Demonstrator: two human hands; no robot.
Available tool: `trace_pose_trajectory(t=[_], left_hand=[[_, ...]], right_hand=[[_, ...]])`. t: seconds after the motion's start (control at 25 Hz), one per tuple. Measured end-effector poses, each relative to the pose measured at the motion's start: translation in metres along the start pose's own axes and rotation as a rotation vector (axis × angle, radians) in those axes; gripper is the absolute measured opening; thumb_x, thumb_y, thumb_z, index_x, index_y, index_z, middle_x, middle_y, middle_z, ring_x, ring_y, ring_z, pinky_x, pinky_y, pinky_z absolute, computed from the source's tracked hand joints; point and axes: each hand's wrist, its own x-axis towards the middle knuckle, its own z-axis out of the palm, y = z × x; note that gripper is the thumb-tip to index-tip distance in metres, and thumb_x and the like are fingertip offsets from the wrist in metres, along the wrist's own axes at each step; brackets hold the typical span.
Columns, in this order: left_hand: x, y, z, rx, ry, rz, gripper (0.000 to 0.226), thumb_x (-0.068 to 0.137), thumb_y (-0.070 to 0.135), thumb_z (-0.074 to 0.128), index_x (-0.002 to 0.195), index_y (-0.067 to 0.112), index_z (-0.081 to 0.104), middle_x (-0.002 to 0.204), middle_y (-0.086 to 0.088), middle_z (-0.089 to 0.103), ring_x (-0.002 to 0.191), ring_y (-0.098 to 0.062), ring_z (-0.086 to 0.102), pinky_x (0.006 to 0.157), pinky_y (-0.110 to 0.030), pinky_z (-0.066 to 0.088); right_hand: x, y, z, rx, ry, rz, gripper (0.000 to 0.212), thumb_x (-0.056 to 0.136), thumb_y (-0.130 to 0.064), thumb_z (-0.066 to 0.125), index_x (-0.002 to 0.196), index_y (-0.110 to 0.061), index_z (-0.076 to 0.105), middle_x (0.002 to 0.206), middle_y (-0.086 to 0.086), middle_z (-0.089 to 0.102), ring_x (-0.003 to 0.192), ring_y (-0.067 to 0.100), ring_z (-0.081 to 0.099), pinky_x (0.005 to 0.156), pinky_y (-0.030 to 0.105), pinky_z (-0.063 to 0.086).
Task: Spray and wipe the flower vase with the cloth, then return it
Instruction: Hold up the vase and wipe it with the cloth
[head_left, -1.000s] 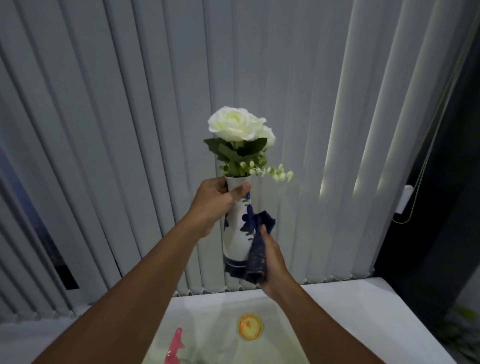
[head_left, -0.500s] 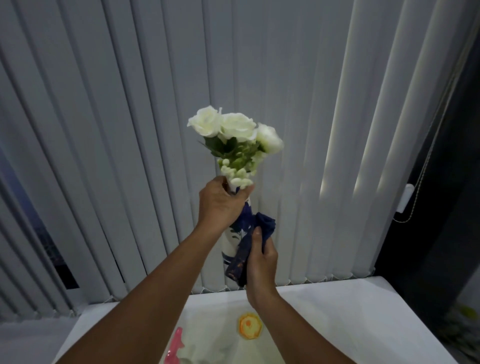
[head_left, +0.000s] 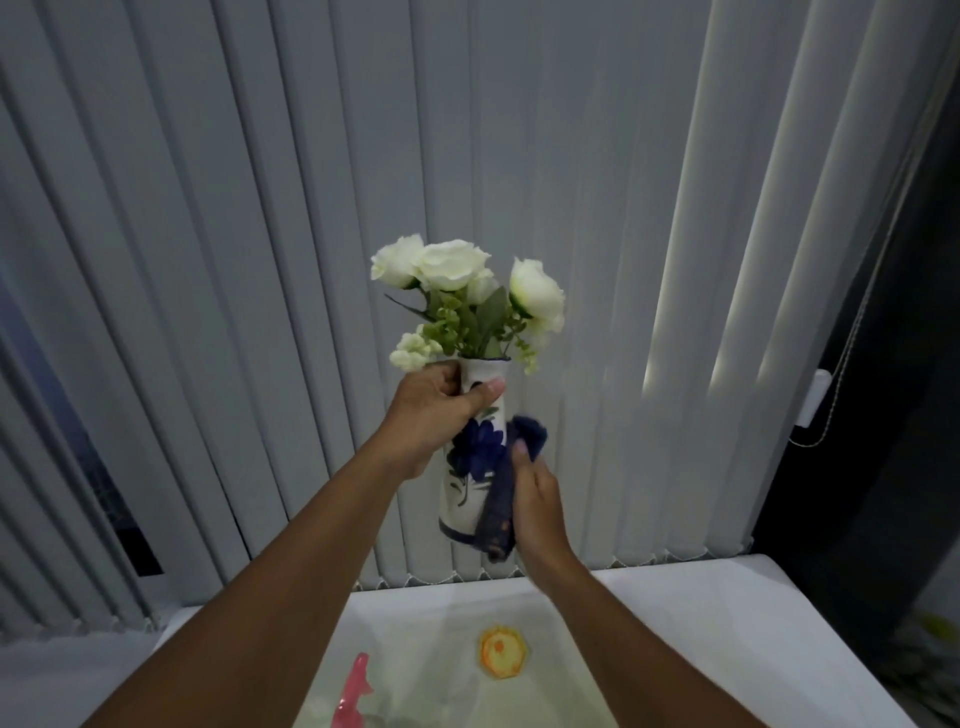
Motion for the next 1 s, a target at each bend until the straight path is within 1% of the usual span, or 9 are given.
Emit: trace_pose_trajectory(t=[0.08,0.16,0.24,0.32,0.44,0.56,0.8,0.92,1.0], left_hand=[[-0.002,0.004,-0.001,-0.048,-0.026,0.0,0.02,0.089,0.015,0.076,0.11,0.012,0.075,0.1,-0.003,0.08,0.101,-0.022,0.076,0.092,-0.033,0.06],[-0.004,0.005,0.0,-0.068,-0.047,0.023,0.019,0.09,0.015,0.075,0.109,0.016,0.074,0.099,0.0,0.08,0.098,-0.016,0.076,0.089,-0.029,0.059],[-0.005,0.003,0.001,-0.065,-0.041,0.052,0.019,0.09,0.017,0.075,0.109,0.021,0.072,0.098,0.005,0.079,0.093,-0.01,0.076,0.087,-0.028,0.059],[-0.008,0.002,0.004,-0.01,-0.018,0.073,0.029,0.09,0.026,0.076,0.117,0.02,0.069,0.103,0.006,0.077,0.097,-0.01,0.075,0.088,-0.029,0.059],[-0.007,0.004,0.011,0.164,0.075,0.086,0.045,0.089,0.046,0.072,0.124,0.02,0.061,0.109,0.01,0.069,0.101,-0.01,0.066,0.086,-0.027,0.052],[-0.003,0.009,0.009,0.223,0.119,0.057,0.039,0.092,0.048,0.067,0.119,0.02,0.063,0.104,0.01,0.067,0.099,-0.011,0.064,0.084,-0.027,0.047],[-0.01,-0.008,0.01,0.356,0.074,0.054,0.032,0.085,0.042,0.076,0.107,0.019,0.074,0.096,0.003,0.076,0.087,-0.011,0.07,0.076,-0.028,0.057],[-0.01,-0.007,0.013,0.271,0.128,0.033,0.032,0.082,0.043,0.079,0.104,0.02,0.076,0.096,0.004,0.078,0.089,-0.013,0.073,0.078,-0.031,0.06],[-0.009,0.0,0.011,0.239,0.196,0.021,0.032,0.081,0.042,0.081,0.103,0.018,0.077,0.096,0.004,0.078,0.089,-0.014,0.071,0.08,-0.03,0.058]], right_hand=[[-0.011,0.021,-0.004,0.192,-0.02,0.316,0.044,0.097,-0.052,0.051,0.11,-0.015,0.072,0.103,0.014,0.077,0.096,0.033,0.072,0.092,0.046,0.056],[-0.018,0.024,-0.005,0.453,-0.09,0.562,0.054,0.089,-0.055,0.06,0.106,-0.006,0.075,0.102,0.016,0.076,0.095,0.034,0.071,0.093,0.045,0.053],[-0.017,0.019,-0.007,0.611,-0.111,0.621,0.054,0.088,-0.054,0.063,0.104,-0.005,0.076,0.1,0.017,0.076,0.087,0.032,0.072,0.083,0.041,0.055],[-0.013,0.02,-0.004,0.545,0.007,0.582,0.052,0.09,-0.056,0.061,0.11,-0.011,0.074,0.103,0.018,0.078,0.087,0.035,0.074,0.078,0.046,0.059],[-0.013,0.016,0.006,0.511,0.105,0.407,0.046,0.091,-0.055,0.06,0.118,-0.019,0.068,0.109,0.019,0.076,0.098,0.042,0.072,0.088,0.062,0.055],[-0.02,0.015,0.008,0.348,0.19,0.227,0.025,0.1,-0.041,0.053,0.102,-0.023,0.07,0.096,0.008,0.078,0.09,0.03,0.074,0.08,0.044,0.06],[-0.007,-0.023,0.005,-0.186,0.219,-0.27,0.028,0.101,-0.028,0.053,0.076,-0.022,0.063,0.068,0.001,0.067,0.064,0.012,0.062,0.053,0.021,0.044],[-0.006,-0.022,0.003,-0.235,0.151,-0.439,0.016,0.102,-0.022,0.054,0.099,-0.017,0.069,0.077,-0.002,0.07,0.066,0.002,0.063,0.057,0.02,0.047],[-0.018,0.011,-0.006,-0.34,0.021,-0.57,0.036,0.102,-0.01,0.051,0.137,-0.016,0.056,0.119,0.001,0.07,0.096,0.003,0.068,0.074,0.023,0.056]])
